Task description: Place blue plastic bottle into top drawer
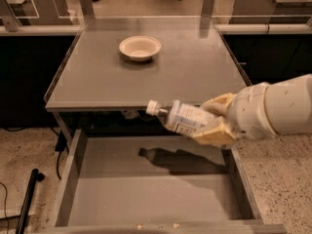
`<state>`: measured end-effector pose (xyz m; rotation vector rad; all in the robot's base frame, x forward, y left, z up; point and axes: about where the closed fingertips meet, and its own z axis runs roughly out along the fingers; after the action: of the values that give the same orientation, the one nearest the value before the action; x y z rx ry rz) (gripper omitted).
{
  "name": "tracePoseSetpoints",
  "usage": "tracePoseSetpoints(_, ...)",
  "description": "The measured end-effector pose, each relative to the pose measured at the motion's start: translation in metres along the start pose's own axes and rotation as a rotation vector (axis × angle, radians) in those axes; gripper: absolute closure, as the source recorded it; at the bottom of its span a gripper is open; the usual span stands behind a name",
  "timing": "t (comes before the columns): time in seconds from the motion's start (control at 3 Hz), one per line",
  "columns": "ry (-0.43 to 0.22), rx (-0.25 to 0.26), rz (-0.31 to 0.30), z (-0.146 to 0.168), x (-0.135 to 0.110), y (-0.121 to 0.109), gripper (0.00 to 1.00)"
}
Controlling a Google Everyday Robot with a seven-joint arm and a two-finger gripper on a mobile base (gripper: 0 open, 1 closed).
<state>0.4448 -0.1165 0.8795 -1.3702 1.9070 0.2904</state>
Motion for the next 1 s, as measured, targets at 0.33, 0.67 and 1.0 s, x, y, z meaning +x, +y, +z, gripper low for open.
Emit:
tracePoseSetpoints(0.33,0.02,-0.096,-0.013,0.039,0.015,0.05,1.0)
tracePoseSetpoints(0.67,0.042,-0.141,-0.035,0.082,0.034,0.078,1.0)
tracePoseSetpoints(1.0,0.069,-0.121,-0.054,0.128,0.054,0.079,1.0)
